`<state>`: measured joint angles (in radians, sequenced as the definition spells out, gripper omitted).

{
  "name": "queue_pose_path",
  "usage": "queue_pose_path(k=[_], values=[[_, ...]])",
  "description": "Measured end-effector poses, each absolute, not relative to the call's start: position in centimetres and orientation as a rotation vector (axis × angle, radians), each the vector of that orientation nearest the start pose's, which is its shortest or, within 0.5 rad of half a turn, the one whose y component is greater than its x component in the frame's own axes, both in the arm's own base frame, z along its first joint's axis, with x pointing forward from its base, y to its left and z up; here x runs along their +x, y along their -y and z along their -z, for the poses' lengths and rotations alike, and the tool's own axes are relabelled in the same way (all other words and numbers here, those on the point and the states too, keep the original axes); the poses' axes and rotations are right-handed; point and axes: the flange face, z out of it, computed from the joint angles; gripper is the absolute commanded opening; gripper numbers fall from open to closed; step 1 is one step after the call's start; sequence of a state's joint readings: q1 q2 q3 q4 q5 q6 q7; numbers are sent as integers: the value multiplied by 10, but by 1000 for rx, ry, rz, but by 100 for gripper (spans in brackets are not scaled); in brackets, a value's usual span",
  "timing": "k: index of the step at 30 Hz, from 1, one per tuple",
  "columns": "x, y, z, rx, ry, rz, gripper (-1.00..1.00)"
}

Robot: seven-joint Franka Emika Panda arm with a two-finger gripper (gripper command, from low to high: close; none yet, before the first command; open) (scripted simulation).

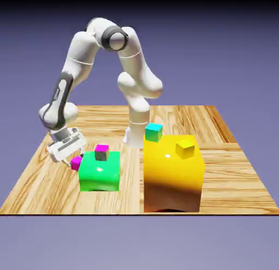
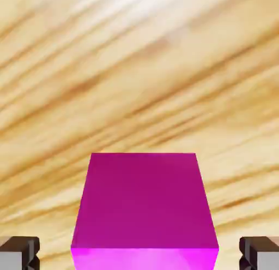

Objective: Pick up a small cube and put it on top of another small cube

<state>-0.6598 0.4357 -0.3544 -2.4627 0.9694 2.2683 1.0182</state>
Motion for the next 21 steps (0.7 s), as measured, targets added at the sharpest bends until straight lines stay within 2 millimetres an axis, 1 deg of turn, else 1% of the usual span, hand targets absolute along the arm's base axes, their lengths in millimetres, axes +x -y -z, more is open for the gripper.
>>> queue_pose_path(k=[1, 5, 6, 8, 9, 11, 12, 13, 14, 15, 16, 17, 19, 21], values=[[214, 344, -105, -334, -2666, -669, -100], [201, 367, -162, -334, -2664, -668, -100], [220, 364, -172, -416, -2660, -671, -100], [281, 350, -200, -590, -2633, -692, -100], [310, 339, -216, -673, -2619, -701, -100], [365, 311, -250, -836, -2592, -712, -100], [390, 294, -268, -918, -2579, -714, -100], [415, 273, -287, -1005, -2565, -713, -100], [439, 248, -307, -1098, -2548, -711, -100], [460, 221, -327, -1189, -2531, -704, -100], [477, 197, -347, -1267, -2517, -692, -100], [489, 174, -362, -1321, -2504, -688, -100], [501, 140, -373, -1348, -2485, -726, -100], [511, 96, -383, -1398, -2460, -768, -100]])
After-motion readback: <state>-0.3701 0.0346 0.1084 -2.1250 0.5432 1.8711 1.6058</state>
